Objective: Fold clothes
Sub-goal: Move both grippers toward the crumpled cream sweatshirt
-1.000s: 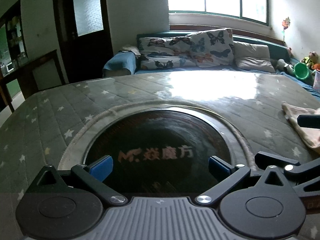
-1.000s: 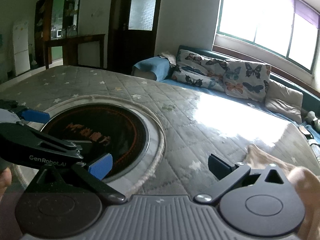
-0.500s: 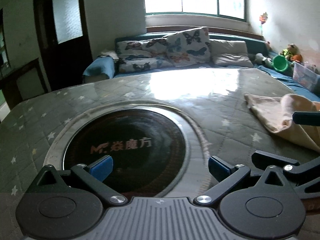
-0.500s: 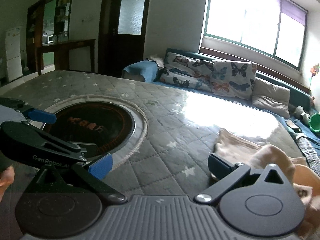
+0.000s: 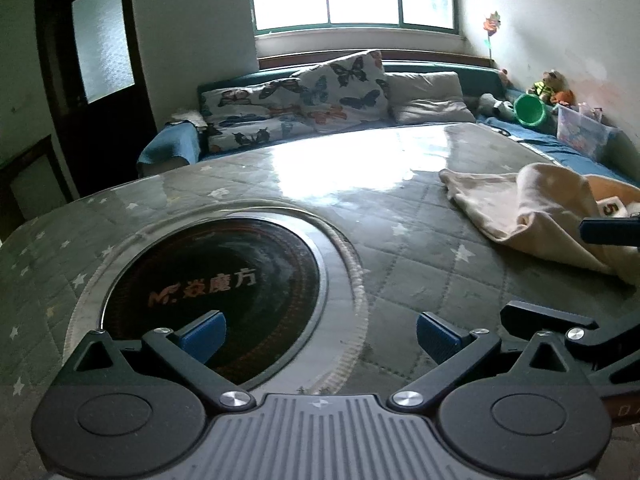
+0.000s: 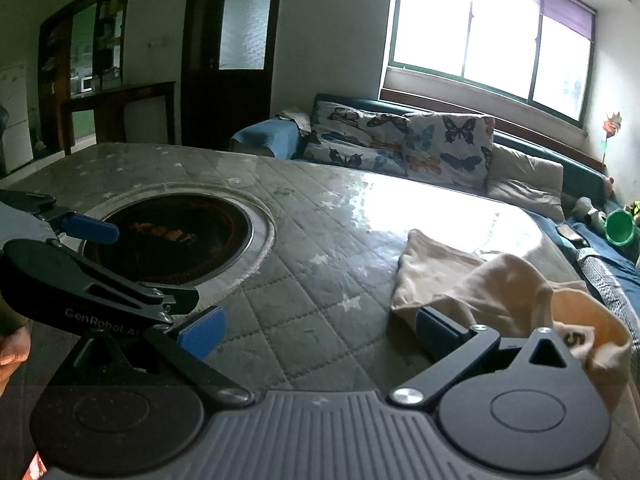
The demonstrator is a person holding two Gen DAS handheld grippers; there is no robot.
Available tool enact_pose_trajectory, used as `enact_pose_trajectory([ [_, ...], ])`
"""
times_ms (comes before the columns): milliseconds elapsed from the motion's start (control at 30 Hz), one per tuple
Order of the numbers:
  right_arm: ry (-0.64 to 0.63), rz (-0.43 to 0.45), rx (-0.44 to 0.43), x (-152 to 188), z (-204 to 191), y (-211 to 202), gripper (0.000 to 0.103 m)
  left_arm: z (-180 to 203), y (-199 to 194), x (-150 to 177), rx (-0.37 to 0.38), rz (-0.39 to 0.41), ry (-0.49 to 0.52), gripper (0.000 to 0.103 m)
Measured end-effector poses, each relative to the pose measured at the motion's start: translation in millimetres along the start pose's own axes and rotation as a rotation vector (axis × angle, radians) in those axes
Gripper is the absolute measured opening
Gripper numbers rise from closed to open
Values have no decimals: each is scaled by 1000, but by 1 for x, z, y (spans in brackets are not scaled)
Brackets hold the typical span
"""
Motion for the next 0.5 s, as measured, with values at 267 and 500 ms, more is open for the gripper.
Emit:
enact_pose_trajectory([
  [267, 19, -8, 19, 7, 9, -9, 102, 15, -3, -3, 9, 1, 42, 103],
  [500, 5, -5, 47, 9, 10, -21, 99, 22, -6, -4, 38, 6, 47, 103],
])
Point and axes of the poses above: each gripper's, at about its wrist camera, not at the fingertips, and y roughly the way its jaws point, z to its right, x to its underside, the point moved 1 cm from there along y, roughly the way its jaws point, and after that the axes turned 12 degrees about y, right-handed, at the moved point
